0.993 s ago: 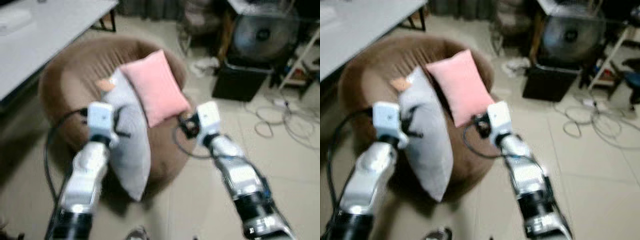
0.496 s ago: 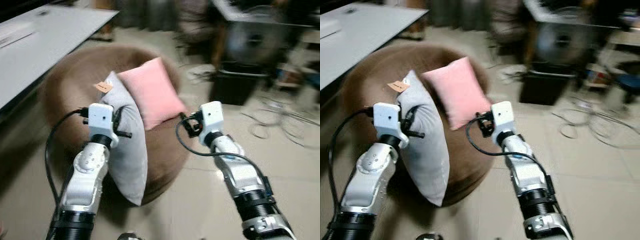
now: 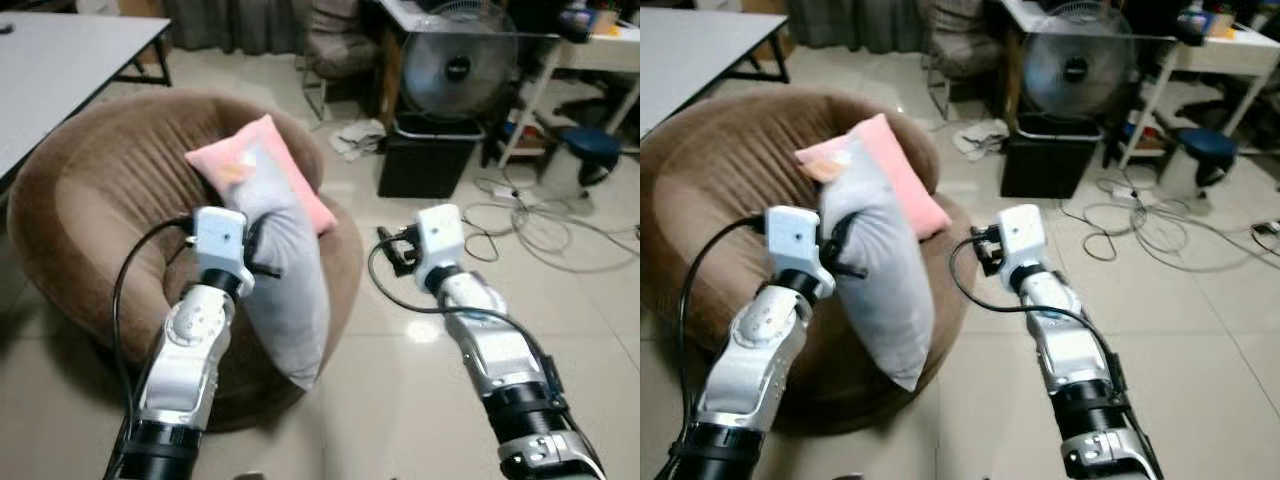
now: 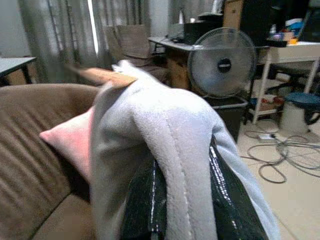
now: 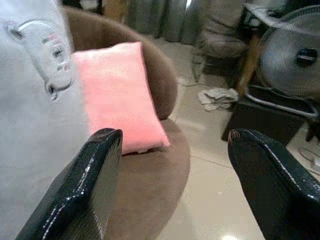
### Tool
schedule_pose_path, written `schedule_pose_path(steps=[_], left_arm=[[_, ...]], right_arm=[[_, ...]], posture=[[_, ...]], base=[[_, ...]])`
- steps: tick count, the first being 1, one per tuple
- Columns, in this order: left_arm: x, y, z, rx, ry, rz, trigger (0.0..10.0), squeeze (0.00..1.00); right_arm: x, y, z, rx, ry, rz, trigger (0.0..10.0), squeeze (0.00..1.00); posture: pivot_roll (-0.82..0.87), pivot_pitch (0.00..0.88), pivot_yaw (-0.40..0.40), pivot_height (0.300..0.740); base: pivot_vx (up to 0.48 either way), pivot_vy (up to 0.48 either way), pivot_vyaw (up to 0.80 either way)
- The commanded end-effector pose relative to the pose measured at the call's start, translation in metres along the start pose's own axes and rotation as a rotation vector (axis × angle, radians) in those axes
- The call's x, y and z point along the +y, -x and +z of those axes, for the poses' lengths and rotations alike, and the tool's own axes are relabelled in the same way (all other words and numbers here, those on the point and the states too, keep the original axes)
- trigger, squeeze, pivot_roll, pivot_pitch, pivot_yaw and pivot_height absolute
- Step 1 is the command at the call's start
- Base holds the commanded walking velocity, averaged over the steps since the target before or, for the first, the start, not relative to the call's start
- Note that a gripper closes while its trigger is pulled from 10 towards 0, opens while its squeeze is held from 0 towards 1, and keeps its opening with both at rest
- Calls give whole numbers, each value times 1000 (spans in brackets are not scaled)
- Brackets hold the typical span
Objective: Move the pillow to the sofa from floor
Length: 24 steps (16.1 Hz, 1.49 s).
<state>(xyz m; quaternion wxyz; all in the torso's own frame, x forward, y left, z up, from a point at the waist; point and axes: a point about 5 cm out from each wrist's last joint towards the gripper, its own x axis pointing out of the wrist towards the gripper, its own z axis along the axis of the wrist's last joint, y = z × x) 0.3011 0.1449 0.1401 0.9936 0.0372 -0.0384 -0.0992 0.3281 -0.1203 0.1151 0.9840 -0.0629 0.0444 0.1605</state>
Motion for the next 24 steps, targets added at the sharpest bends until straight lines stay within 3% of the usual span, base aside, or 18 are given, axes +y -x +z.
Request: schedule_pose_path(steps=[1, 6, 10, 14, 18, 20, 24], left_arm=[[7, -2, 15, -74, -18, 28, 10000, 0], [9, -1, 14, -71, -21, 37, 10000, 0], [10, -1, 14, -67, -25, 38, 10000, 0], [5, -5, 12, -59, -57, -46, 10000, 0], [4, -23, 15, -62, -91, -155, 10000, 0], [-4, -36, 18, -66, -115, -263, 10000, 0], [-14, -56, 23, -124, -133, -392, 10000, 0]], right_arm=[[9, -3, 4, -12, 28, 39, 10000, 0], [13, -3, 3, -6, 27, 61, 10000, 0], [12, -3, 0, 7, 6, 41, 10000, 0], [12, -3, 1, 3, 3, 32, 10000, 0], [11, -2, 0, 12, 33, 82, 10000, 0], [9, 2, 3, -9, 57, 145, 10000, 0], [9, 16, 2, -21, 75, 269, 10000, 0]], posture=[[150, 0, -38, 740], [157, 0, -42, 740], [160, 0, -43, 740], [160, 0, -41, 740], [149, 0, -39, 740], [135, 0, -32, 740], [98, 0, -21, 740]], base=[[375, 0, 431], [376, 0, 800], [375, 0, 0], [353, 0, 0], [216, 0, 0], [0, 0, 0], [0, 0, 0]])
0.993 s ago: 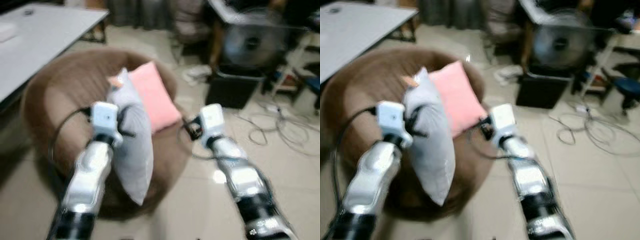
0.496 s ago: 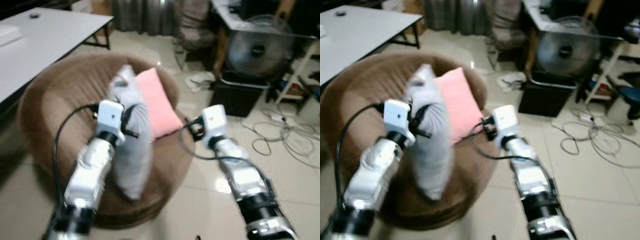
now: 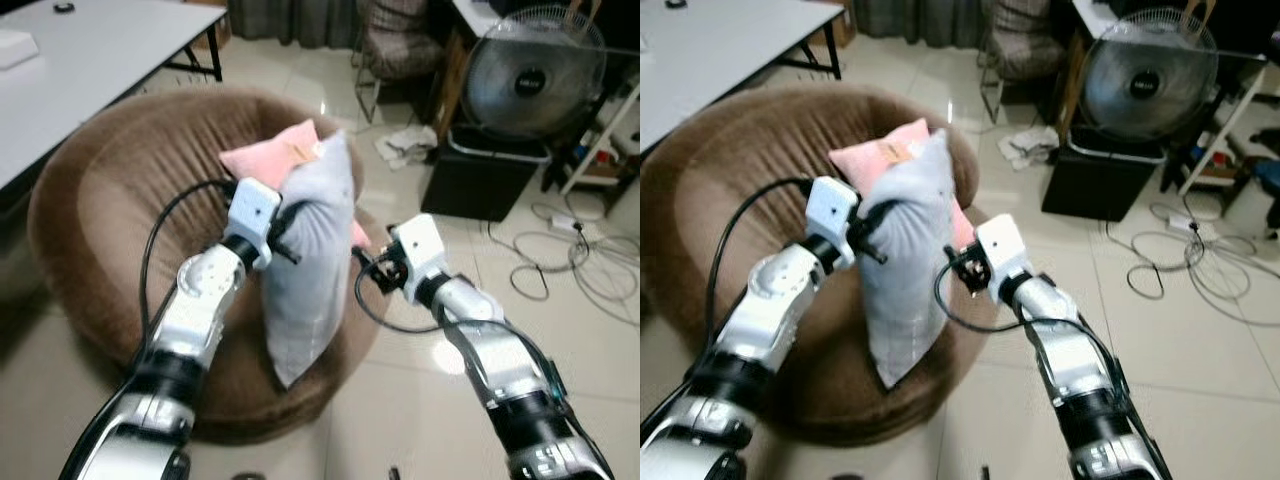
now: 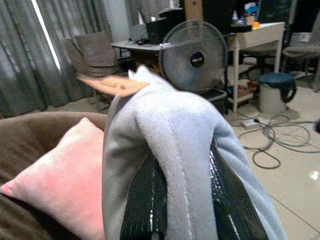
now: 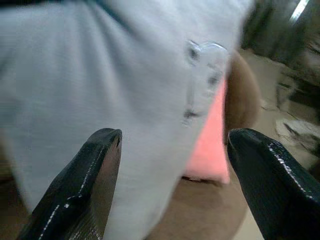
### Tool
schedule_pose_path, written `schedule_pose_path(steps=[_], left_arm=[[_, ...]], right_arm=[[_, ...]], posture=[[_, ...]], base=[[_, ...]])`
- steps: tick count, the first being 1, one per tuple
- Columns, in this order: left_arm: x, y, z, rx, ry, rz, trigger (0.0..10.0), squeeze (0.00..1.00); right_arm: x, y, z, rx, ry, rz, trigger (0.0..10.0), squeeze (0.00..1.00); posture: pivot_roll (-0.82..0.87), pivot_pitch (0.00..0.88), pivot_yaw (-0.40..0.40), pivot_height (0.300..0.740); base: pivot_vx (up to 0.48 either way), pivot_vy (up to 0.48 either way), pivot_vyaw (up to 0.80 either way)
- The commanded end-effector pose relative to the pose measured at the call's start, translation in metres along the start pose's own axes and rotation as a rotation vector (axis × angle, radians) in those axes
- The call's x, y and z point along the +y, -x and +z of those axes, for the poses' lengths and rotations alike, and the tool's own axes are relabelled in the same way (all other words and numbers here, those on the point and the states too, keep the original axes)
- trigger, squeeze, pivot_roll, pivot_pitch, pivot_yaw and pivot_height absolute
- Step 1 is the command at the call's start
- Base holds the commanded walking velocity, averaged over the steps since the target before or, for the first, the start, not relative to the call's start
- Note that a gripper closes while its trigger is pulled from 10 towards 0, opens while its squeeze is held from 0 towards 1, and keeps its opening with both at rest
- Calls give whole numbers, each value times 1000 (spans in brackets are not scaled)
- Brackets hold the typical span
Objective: Move the pillow to the sofa from floor
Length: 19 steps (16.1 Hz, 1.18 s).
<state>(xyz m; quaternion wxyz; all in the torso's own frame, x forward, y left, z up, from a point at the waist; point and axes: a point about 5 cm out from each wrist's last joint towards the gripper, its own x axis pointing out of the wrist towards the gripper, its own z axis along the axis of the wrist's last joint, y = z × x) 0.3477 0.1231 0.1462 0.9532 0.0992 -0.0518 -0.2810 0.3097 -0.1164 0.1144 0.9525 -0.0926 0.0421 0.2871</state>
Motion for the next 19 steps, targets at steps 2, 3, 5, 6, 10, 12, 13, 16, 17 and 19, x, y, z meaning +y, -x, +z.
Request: schedule_pose_path(steps=[2, 3, 5, 6, 10, 12, 13, 16, 17, 19], left_arm=[[0, -13, 12, -40, -68, -49, 10000, 0], [3, -16, 8, -12, -85, -43, 10000, 0], [13, -18, 1, 43, -145, 1, 10000, 0], [20, -18, -2, 65, -169, 33, 10000, 0], [57, -4, -12, 189, -332, 188, 10000, 0], [79, 6, -10, 244, -438, 269, 10000, 0], [87, 11, -9, 263, -472, 297, 10000, 0], [103, 23, -11, 312, -511, 343, 10000, 0], [106, 26, -13, 329, -533, 353, 10000, 0], [111, 30, -13, 359, -589, 383, 10000, 259]], right_arm=[[7, 10, 2, -10, -7, 86, 10000, 0], [13, 15, 2, -8, -20, 141, 10000, 0], [24, 26, -2, 20, -28, 222, 10000, 0], [27, 32, -3, 36, -25, 245, 10000, 0], [38, 51, -5, 86, -14, 244, 10000, 0], [45, 56, -5, 117, -16, 246, 10000, 0], [47, 57, -6, 133, -17, 246, 10000, 0], [51, 54, -8, 171, 6, 253, 10000, 0], [53, 50, -9, 179, 18, 246, 10000, 0], [57, 39, -5, 184, 32, 216, 10000, 0]], posture=[[73, 0, -12, 740], [56, 0, -7, 740], [29, 0, -5, 740], [21, 0, -6, 740], [-39, 0, -12, 740], [-53, 0, -24, 740], [-55, 0, -28, 740], [-60, 37, -37, 740], [-62, 56, -44, 740], [-64, 80, -59, 740]], base=[[0, 0, 0], [0, 0, 0], [0, 0, 0], [0, 0, 0], [0, 0, 0], [0, 0, 0], [0, 0, 0], [0, 0, 0], [0, 0, 0], [0, 0, 0]])
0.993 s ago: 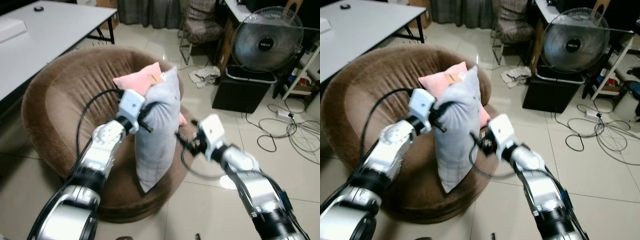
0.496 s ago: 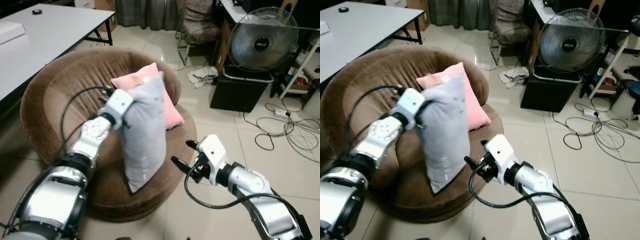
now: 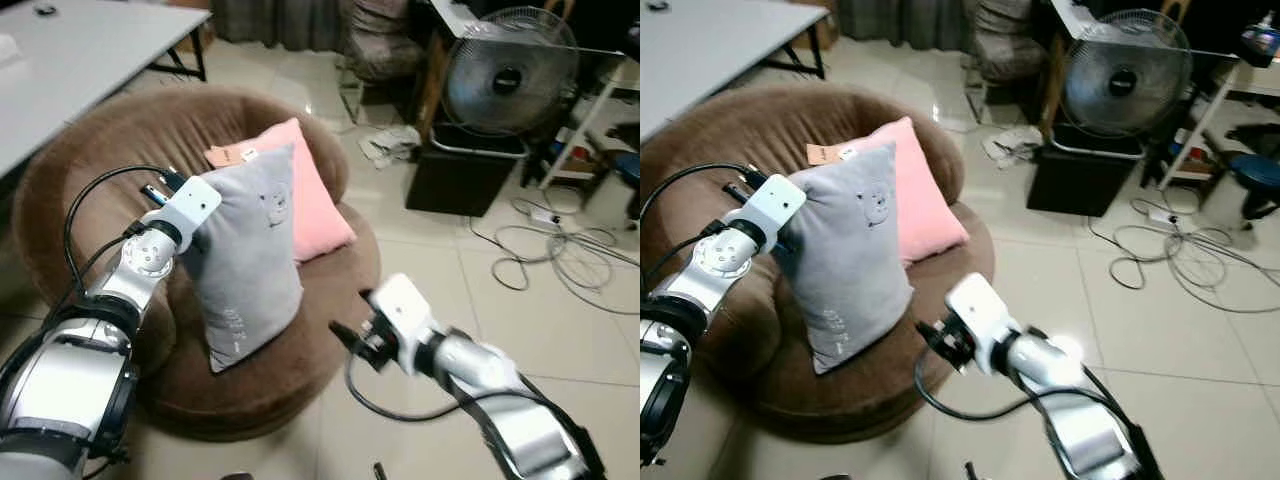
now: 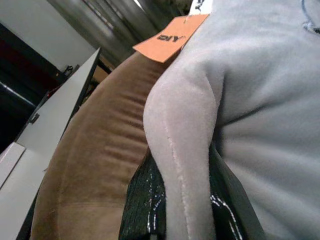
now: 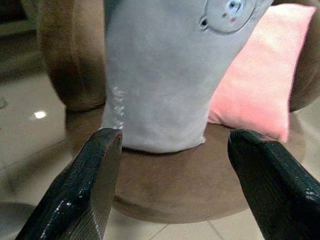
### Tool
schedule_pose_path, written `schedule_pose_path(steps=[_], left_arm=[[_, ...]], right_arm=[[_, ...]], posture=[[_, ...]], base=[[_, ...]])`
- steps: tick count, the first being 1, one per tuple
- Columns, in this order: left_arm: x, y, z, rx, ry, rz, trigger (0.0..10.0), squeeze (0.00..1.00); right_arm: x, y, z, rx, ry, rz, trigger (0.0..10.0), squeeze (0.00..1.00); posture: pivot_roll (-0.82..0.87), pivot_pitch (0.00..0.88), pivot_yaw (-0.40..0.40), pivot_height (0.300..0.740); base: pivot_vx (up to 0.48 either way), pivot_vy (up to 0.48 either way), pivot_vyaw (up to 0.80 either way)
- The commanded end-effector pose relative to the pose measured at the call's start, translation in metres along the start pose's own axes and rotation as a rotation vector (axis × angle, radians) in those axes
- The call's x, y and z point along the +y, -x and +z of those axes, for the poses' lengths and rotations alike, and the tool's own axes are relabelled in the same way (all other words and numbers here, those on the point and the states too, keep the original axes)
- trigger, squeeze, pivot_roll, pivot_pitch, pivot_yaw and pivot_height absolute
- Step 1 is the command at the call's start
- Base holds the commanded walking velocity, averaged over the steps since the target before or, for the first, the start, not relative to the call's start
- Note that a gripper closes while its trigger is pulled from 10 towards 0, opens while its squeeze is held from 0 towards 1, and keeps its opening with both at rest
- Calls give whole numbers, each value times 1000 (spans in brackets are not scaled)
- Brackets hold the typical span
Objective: Move the pillow to the sofa from floor
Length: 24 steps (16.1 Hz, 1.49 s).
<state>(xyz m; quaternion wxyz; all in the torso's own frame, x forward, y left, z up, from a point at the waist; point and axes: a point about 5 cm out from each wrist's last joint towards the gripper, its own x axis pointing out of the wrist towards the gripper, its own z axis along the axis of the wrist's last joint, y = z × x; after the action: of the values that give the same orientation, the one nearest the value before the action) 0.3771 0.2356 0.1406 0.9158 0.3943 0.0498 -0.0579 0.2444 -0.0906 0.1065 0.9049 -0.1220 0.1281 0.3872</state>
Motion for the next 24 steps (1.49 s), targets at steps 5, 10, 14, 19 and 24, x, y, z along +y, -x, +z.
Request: schedule_pose_path(steps=[5, 10, 14, 19, 24], left_arm=[[5, -3, 5, 7, -65, 67, 10000, 1000], [12, -3, 4, 24, -96, 115, 10000, 1000], [24, -2, 3, 36, -115, 153, 10000, 1000], [9, -4, 4, 22, 160, 17, 10000, 1000], [-30, -4, 13, -72, 541, -126, 10000, 0]], right_arm=[[16, 2, 1, 20, -12, 14, 10000, 0], [18, 3, 1, 36, -17, 12, 10000, 0], [17, -2, 3, 32, -9, 16, 10000, 0], [4, -14, -1, 58, 15, -43, 10000, 0], [-29, -22, -21, 147, -28, -243, 10000, 0]], posture=[[-85, 96, -66, 740], [-79, 88, -74, 740], [-66, 72, -78, 740], [-28, 5, -64, 740], [56, 0, -33, 740]], base=[[0, 0, 0], [0, 0, 0], [0, 0, 0], [0, 0, 0], [0, 0, 0]])
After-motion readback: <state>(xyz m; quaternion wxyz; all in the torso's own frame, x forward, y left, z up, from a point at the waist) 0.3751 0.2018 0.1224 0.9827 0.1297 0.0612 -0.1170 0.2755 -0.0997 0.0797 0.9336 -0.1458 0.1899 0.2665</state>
